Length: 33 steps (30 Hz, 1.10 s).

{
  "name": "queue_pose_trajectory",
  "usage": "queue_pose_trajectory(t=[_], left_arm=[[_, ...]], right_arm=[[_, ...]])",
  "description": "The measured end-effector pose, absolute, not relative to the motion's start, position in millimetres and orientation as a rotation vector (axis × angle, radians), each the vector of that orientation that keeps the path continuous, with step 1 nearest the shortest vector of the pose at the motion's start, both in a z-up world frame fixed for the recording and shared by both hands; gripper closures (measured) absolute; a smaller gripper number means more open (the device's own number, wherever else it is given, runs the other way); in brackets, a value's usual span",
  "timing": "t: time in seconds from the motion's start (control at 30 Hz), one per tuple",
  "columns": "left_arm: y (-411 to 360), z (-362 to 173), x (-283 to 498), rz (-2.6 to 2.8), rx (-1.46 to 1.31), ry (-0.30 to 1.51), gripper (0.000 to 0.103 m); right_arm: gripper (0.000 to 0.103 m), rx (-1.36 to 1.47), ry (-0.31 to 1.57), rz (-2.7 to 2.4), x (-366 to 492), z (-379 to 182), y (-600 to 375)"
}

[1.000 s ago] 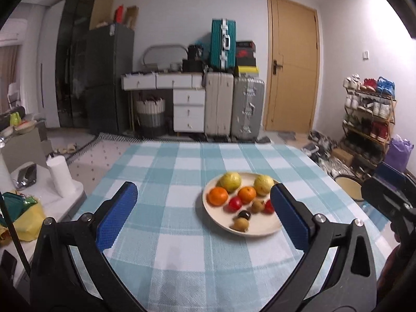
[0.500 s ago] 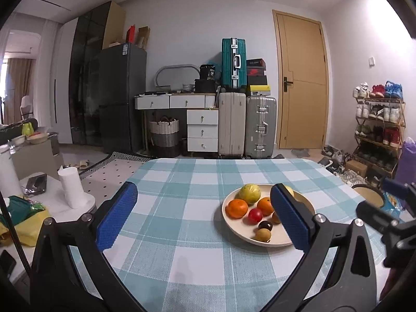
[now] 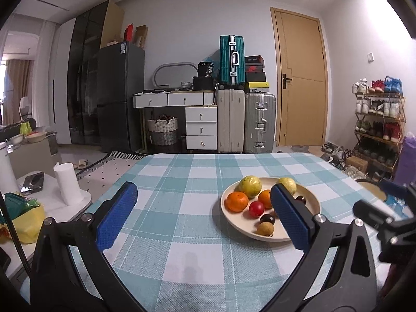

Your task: Organize fruits

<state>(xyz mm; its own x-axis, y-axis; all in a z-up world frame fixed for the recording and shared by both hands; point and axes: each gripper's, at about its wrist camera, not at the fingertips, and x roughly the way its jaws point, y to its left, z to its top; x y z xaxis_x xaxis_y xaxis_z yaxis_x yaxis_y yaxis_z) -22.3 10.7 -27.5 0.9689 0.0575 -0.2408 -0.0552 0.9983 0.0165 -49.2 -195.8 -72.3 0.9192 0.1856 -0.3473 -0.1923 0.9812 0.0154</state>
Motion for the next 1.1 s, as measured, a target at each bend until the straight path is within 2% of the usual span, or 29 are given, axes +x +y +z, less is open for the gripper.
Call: queue_pose_trajectory(t=[0.33,1.1], left_arm=[[17.8,-44.3,-5.3,0.054,-0.015,0.309,0.001],[17.4,-44.9,-5.9,0.034,-0.009,0.305,0.001]], right_arm=[[0.000,-0.030,0.358,0.195,-47.9,-73.7,-193.2],[0.000,-0.042,0.337,0.207,-53.3,-72.3,-191.1]])
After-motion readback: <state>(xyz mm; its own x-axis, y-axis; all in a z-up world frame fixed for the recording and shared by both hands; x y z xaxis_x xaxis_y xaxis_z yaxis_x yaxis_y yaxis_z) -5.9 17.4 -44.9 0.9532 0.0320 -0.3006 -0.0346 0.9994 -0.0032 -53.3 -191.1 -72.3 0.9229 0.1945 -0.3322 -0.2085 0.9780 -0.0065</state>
